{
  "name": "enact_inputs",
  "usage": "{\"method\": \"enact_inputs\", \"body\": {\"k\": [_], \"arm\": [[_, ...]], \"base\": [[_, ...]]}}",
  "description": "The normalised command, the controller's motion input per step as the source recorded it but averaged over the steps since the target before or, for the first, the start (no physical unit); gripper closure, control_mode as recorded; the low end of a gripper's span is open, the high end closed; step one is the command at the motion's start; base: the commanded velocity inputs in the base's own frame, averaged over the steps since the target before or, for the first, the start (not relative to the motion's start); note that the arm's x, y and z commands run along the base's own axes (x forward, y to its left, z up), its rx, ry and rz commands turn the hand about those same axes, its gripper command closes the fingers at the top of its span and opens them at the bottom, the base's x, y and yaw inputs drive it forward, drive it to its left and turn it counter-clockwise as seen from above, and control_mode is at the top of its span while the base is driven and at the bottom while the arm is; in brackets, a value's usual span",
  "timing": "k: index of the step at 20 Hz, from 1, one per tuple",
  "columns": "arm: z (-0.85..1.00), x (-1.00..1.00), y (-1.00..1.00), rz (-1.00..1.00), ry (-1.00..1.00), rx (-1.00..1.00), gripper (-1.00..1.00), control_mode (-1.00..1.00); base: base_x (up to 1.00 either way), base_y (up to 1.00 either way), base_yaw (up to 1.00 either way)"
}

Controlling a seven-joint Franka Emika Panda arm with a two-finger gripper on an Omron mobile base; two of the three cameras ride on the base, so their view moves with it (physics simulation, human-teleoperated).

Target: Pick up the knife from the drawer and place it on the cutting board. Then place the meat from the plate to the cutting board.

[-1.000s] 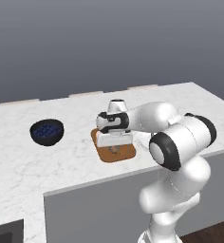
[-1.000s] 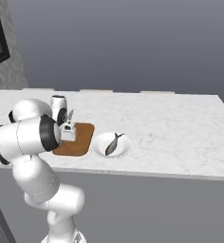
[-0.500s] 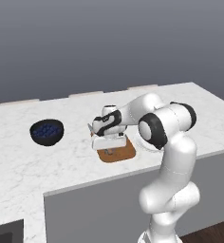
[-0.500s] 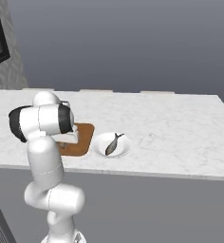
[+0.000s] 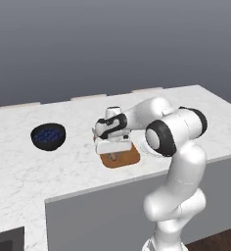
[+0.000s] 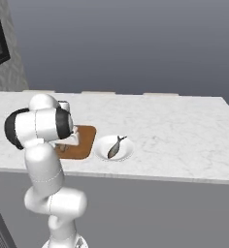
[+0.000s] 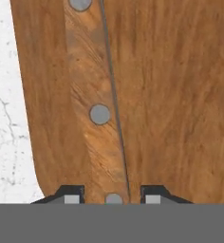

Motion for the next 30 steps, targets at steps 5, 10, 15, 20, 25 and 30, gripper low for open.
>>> {"method": "enact_inputs", "body": {"k": [5, 10, 15, 20, 25, 30], "arm": [[0.82, -0.36, -0.65, 0.0, -0.11, 0.02, -1.0, -1.0], [0.75, 0.34, -1.0, -0.03, 0.0, 0.06, -1.0, -1.0], [0.08, 0.29, -1.0, 0.0, 0.0, -0.01, -1.0, -1.0], [-0.05, 0.02, -1.0, 0.0, 0.0, -0.06, -1.0, -1.0], [-0.36, 0.0, -0.87, 0.0, 0.03, -0.06, -1.0, -1.0], [-0.41, 0.07, -0.22, 0.02, 0.0, 0.0, -1.0, -1.0]], "base": [[0.0, 0.0, 0.0], [0.0, 0.0, 0.0], [0.0, 0.0, 0.0], [0.0, 0.0, 0.0], [0.0, 0.0, 0.0], [0.0, 0.0, 0.0]]}}
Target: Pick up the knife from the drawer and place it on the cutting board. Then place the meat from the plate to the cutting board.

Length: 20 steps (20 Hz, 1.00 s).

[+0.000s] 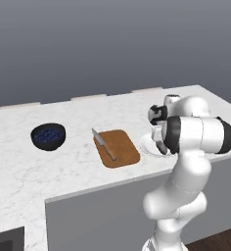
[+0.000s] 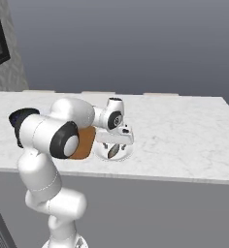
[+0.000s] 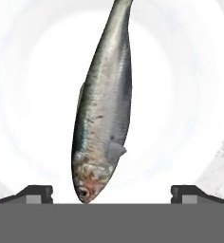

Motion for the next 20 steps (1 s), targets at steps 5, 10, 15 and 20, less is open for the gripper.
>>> {"method": "enact_inputs", "body": {"k": [5, 10, 15, 20], "arm": [[-0.31, 0.17, 0.0, 0.06, 0.0, 0.0, -1.0, -1.0], [-0.32, 0.16, 0.0, 0.01, 0.0, 0.0, -1.0, -1.0], [-0.28, 0.27, 0.06, 0.01, 0.0, 0.0, -1.0, -1.0], [-0.19, 0.16, 0.13, 0.0, 0.0, 0.0, 1.0, -1.0]], "base": [[0.0, 0.0, 0.0], [0.0, 0.0, 0.0], [0.0, 0.0, 0.0], [0.0, 0.0, 0.0]]}}
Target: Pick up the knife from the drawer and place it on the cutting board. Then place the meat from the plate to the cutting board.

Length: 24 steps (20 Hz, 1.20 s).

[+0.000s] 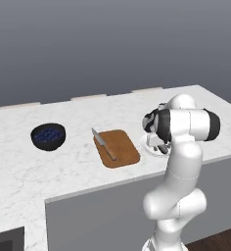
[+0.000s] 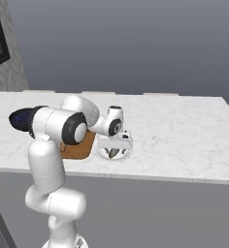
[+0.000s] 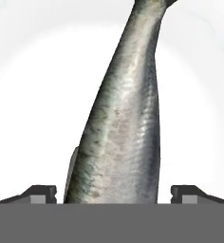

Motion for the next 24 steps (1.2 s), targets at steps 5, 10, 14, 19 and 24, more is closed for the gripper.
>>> {"method": "enact_inputs", "body": {"k": [5, 10, 14, 19, 24], "arm": [[0.11, -0.13, 0.02, 0.02, -0.02, 0.04, 1.0, -1.0], [0.73, -0.27, 0.55, 0.14, 0.0, 0.06, 1.0, -1.0], [0.34, -0.07, 1.0, 0.3, 0.04, 0.09, 1.0, -1.0], [0.26, 0.0, 1.0, 0.25, 0.01, 0.01, 1.0, -1.0], [0.05, 0.17, 0.94, 0.12, 0.0, 0.0, 1.0, -1.0]], "base": [[0.0, 0.0, 0.0], [0.0, 0.0, 0.0], [0.0, 0.0, 0.0], [0.0, 0.0, 0.0], [0.0, 0.0, 0.0]]}}
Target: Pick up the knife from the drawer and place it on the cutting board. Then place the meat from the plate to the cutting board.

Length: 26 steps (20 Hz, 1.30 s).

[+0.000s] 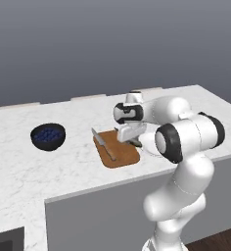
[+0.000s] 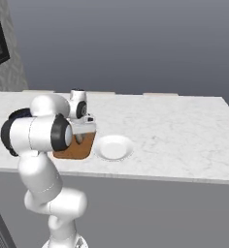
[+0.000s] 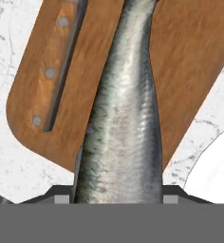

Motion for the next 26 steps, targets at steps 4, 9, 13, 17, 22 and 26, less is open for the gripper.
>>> {"method": "enact_inputs", "body": {"k": [4, 9, 13, 17, 22, 26], "arm": [[-0.09, 0.29, 0.63, 0.0, 0.0, 0.0, -1.0, -1.0], [-0.04, 0.12, 0.08, -0.01, 0.0, 0.0, -1.0, -1.0], [0.32, -0.08, -0.68, -0.06, -0.02, 0.0, -1.0, -1.0], [0.7, -0.58, -0.83, -0.05, -0.1, 0.0, -1.0, -1.0], [0.88, -0.76, -1.0, -0.01, -0.11, 0.0, -1.0, -1.0], [0.79, -0.59, -1.0, 0.0, -0.17, 0.0, -1.0, -1.0]], "base": [[0.0, 0.0, 0.0], [0.0, 0.0, 0.0], [0.0, 0.0, 0.0], [0.0, 0.0, 0.0], [0.0, 0.0, 0.0], [0.0, 0.0, 0.0]]}}
